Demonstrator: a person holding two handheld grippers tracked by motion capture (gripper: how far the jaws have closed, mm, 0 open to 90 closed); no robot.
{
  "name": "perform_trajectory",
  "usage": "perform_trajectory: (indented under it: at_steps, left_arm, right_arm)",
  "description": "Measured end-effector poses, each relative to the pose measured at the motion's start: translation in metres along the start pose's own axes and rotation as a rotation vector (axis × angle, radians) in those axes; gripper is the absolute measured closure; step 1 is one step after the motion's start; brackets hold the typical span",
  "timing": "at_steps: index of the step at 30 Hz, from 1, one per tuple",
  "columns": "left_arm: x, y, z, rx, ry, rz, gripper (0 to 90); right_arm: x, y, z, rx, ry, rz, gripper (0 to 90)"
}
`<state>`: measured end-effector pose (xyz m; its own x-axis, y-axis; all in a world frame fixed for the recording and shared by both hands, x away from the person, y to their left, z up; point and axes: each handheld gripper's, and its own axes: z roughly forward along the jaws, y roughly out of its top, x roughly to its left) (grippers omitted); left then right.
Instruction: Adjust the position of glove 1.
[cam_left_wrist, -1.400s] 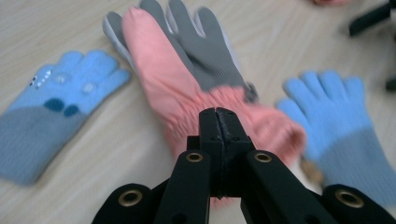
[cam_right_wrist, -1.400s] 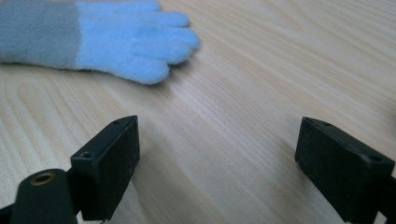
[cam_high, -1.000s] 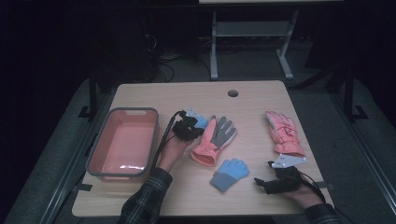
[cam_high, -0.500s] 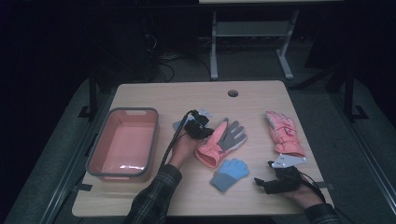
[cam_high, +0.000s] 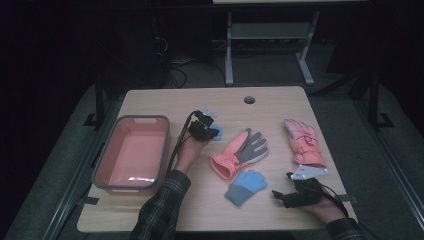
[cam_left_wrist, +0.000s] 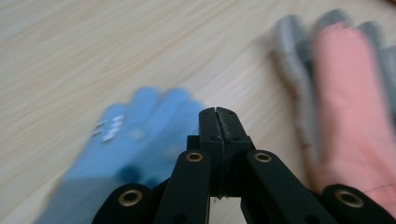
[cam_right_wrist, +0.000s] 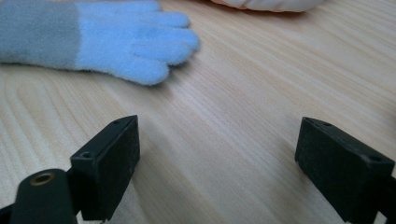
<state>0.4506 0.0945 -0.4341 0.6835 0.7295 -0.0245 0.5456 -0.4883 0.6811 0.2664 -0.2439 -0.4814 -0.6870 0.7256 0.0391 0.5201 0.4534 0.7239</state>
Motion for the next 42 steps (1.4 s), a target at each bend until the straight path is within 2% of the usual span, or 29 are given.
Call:
perform_trajectory:
  at_steps: [4, 6, 10, 15, 18, 22, 23, 26, 28, 30, 32, 35, 38, 42]
  left_arm:
    - [0.010, -0.006, -0.001, 0.011, 0.053, 0.001, 89.4]
    - [0.011, -0.010, 0.001, 0.030, 0.080, 0.020, 89.4]
    - [0.015, -0.015, 0.008, 0.047, 0.089, 0.000, 89.5]
    - [0.012, -0.020, 0.015, 0.057, 0.066, 0.001, 89.5]
    - [0.004, -0.019, 0.016, 0.059, 0.039, 0.014, 89.6]
    - [-0.008, -0.016, 0.020, 0.047, -0.018, -0.004, 89.5]
    - [-0.013, -0.015, 0.022, 0.044, -0.038, -0.002, 89.5]
    - [-0.020, -0.012, 0.023, 0.045, -0.062, 0.011, 89.5]
    - [-0.021, -0.010, 0.020, 0.036, -0.053, 0.026, 89.5]
    - [-0.015, -0.007, 0.012, 0.025, -0.027, 0.027, 89.5]
    - [-0.005, -0.007, 0.006, 0.019, 0.013, 0.018, 89.5]
    - [0.005, -0.012, 0.003, 0.047, 0.057, -0.008, 89.5]
    - [0.006, -0.020, 0.004, 0.086, 0.061, -0.009, 89.5]
    - [0.002, -0.027, -0.001, 0.105, 0.047, -0.001, 89.5]
  right_arm:
    - [0.000, 0.000, 0.000, 0.001, 0.000, -0.001, 13.2]
    - [0.000, 0.000, 0.000, 0.001, 0.000, -0.001, 13.2]
    - [0.000, 0.000, 0.000, 0.001, 0.000, -0.001, 13.2]
    - [0.000, 0.000, 0.000, 0.001, 0.000, -0.001, 13.2]
    - [0.000, 0.000, 0.000, 0.002, 0.001, -0.001, 13.2]
    - [0.000, 0.000, 0.000, 0.002, 0.000, -0.001, 13.3]
    - [0.000, 0.000, 0.000, 0.002, 0.000, -0.001, 13.2]
    - [0.000, 0.000, 0.000, 0.002, 0.000, -0.001, 13.2]
    - [0.000, 0.000, 0.000, 0.002, 0.000, -0.001, 13.2]
    - [0.000, 0.000, 0.000, 0.002, 0.000, -0.001, 13.3]
    - [0.000, 0.000, 0.000, 0.001, 0.000, -0.001, 13.2]
    - [0.000, 0.000, 0.000, 0.001, 0.000, -0.001, 13.2]
    - [0.000, 0.000, 0.000, 0.001, 0.000, -0.001, 13.2]
    - [0.000, 0.000, 0.000, 0.002, 0.000, -0.001, 13.2]
